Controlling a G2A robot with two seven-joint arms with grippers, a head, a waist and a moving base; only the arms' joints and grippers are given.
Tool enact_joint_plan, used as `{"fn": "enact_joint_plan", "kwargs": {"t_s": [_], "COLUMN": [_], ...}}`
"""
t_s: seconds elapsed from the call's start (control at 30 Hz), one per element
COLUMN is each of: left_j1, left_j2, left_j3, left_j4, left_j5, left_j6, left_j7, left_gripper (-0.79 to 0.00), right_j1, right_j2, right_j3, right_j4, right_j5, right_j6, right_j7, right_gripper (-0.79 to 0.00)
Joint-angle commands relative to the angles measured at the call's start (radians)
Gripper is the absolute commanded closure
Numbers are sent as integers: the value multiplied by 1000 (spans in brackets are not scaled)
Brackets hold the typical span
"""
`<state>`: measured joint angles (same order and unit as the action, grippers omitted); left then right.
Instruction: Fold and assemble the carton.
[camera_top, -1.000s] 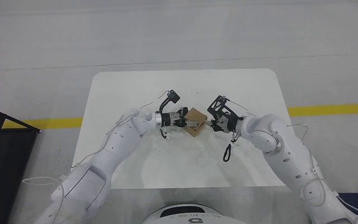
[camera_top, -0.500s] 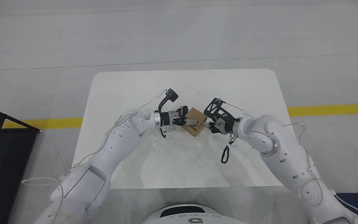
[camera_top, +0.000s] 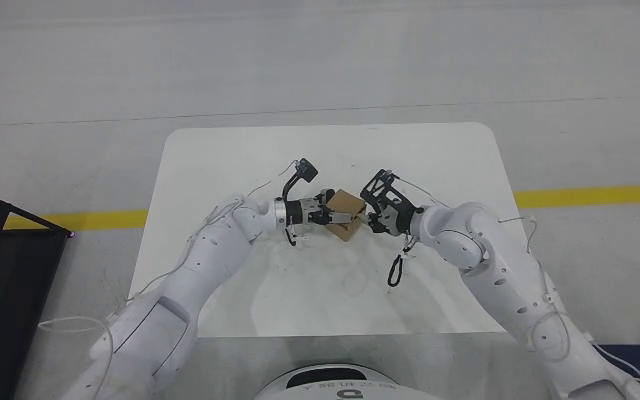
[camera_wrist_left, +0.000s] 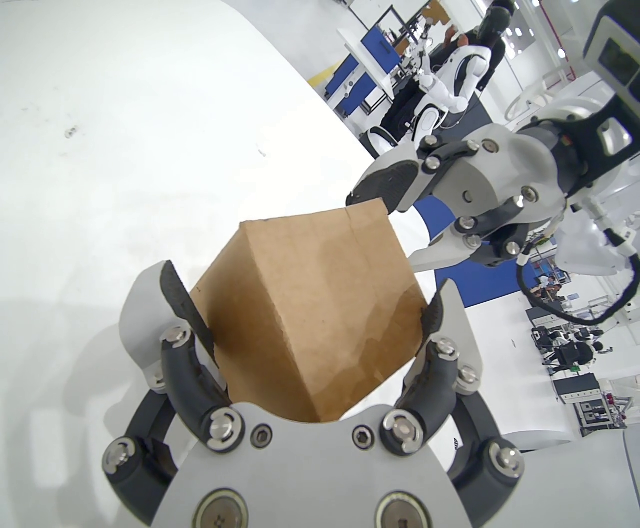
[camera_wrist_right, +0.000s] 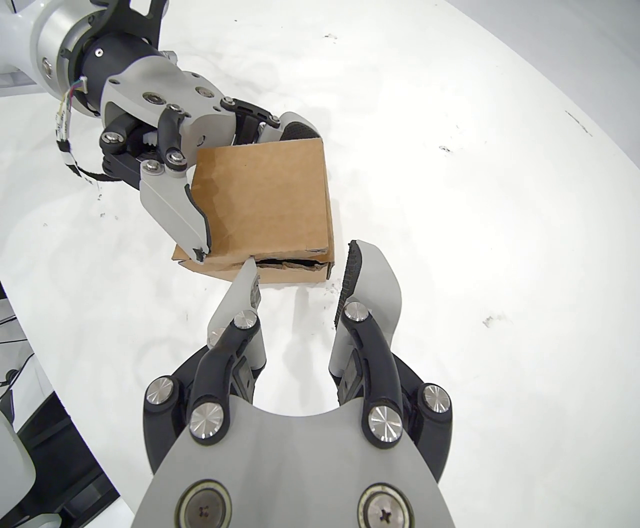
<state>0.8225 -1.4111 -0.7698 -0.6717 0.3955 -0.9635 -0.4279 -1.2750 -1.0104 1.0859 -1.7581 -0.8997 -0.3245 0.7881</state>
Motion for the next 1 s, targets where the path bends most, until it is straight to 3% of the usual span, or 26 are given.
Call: {"fn": "enact_joint_plan", "kwargs": {"t_s": [0.0, 0.97], "left_j1": [0, -4], "left_j2": [0, -2], "left_j3": [-1, -5], "left_j4": [0, 6], "left_j5": [-2, -63], "left_j6": [-1, -12], "left_j7": [2, -29], "left_gripper": [-785, -785], "right_j1": [0, 31], "right_j2": [0, -12], "right_j3": [1, -32], "right_j4": [0, 16], "right_j5": [2, -2], "right_j6": [-2, 24], "right_j7": [0, 49], "right_gripper": [-372, -376]}}
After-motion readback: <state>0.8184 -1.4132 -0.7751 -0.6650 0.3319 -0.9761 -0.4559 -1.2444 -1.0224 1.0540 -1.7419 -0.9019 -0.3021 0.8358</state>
